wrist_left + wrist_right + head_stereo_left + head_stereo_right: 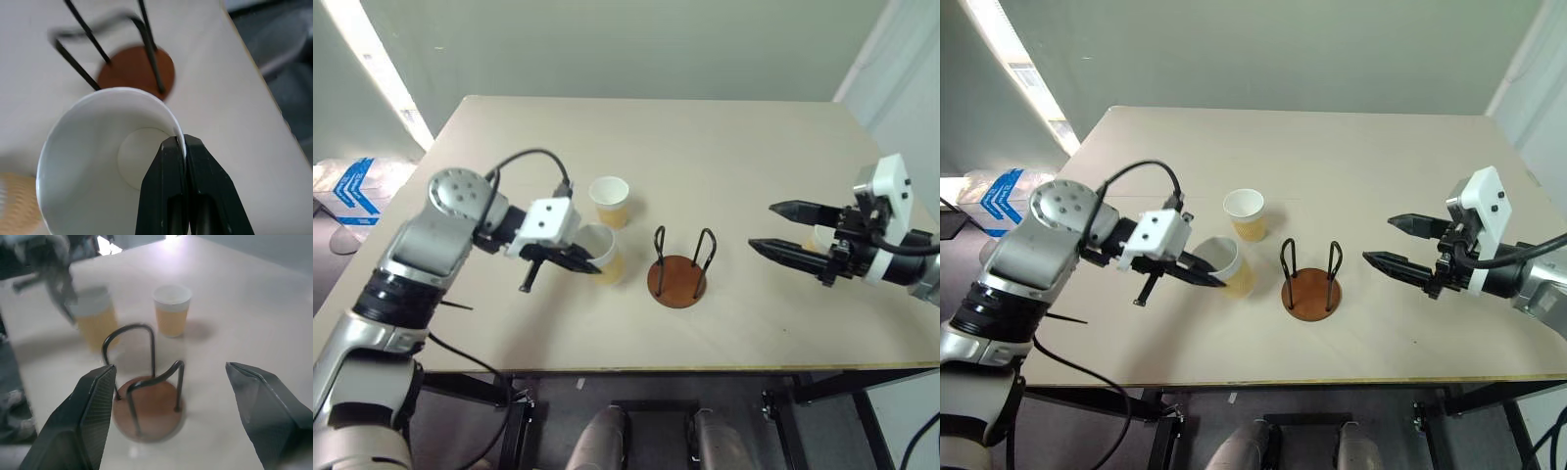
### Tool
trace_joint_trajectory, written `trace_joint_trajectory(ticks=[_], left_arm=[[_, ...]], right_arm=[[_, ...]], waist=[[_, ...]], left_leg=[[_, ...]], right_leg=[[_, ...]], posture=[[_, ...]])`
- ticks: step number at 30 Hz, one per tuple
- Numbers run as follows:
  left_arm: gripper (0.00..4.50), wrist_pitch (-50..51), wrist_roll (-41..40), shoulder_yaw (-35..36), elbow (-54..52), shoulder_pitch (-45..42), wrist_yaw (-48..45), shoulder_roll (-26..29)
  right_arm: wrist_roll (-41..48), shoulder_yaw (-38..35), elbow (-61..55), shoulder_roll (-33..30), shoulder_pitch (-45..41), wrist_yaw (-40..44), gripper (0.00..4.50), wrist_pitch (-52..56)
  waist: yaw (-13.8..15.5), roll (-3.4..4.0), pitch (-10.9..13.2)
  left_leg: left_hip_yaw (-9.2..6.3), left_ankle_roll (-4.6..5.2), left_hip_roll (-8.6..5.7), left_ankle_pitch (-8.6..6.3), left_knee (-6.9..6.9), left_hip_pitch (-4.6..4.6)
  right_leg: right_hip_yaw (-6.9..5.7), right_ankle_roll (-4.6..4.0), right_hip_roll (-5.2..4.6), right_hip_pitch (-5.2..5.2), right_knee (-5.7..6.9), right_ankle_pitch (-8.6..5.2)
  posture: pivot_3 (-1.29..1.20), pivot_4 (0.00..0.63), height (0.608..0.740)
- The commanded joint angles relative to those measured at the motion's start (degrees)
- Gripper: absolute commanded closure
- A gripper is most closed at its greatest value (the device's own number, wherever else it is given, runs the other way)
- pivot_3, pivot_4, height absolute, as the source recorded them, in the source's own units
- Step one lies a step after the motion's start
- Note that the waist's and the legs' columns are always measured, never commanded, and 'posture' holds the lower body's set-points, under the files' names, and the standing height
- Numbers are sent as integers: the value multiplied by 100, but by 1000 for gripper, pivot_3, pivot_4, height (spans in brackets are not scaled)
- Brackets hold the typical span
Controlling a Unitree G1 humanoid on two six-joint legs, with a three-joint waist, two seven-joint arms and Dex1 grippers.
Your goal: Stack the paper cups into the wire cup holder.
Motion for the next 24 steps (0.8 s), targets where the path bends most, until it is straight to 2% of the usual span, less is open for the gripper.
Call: trace_joint_trajectory(ticks=[1,7,13,15,19,24], left_arm=[[4446,363,-600,218,72,-770,-207,-14],[4446,117,-1118,-352,584,-1896,-207,-283],[4446,-891,-1146,-1444,1576,-2809,-207,-921],[4446,-1196,-1166,-1753,1902,-2992,-207,-1128],[4446,-1674,-1189,-2324,2286,-3149,-207,-1414],[4446,-2123,-1217,-2938,2324,-3147,-207,-1475]], right_arm=[[348,-442,-137,-157,173,174,704,-2],[544,-453,-371,-332,454,311,704,-90],[625,-567,-295,-516,319,281,704,-166],[686,-596,-244,-572,214,209,704,-166],[745,-751,-267,-650,204,99,704,-121],[754,-1037,-311,-691,353,-27,704,-86]], waist=[[1,0,0],[-3,1,0],[16,0,0],[15,0,0],[21,1,0],[36,0,0]], left_leg=[[1,-2,-1,1,3,-3],[5,-8,-1,8,8,-10],[6,1,-4,11,29,-23],[8,6,-4,7,40,-27],[12,10,-3,1,50,-35],[17,16,-2,-11,53,-40]], right_leg=[[0,1,0,-1,-2,1],[2,22,-2,-2,-9,3],[7,62,-4,6,-18,14],[7,102,-4,7,-23,33],[8,120,-4,8,-34,35],[8,136,-4,8,-38,36]], posture=[[0,150,740],[0,150,740],[0,150,740],[0,150,740],[0,150,740],[0,150,740]])
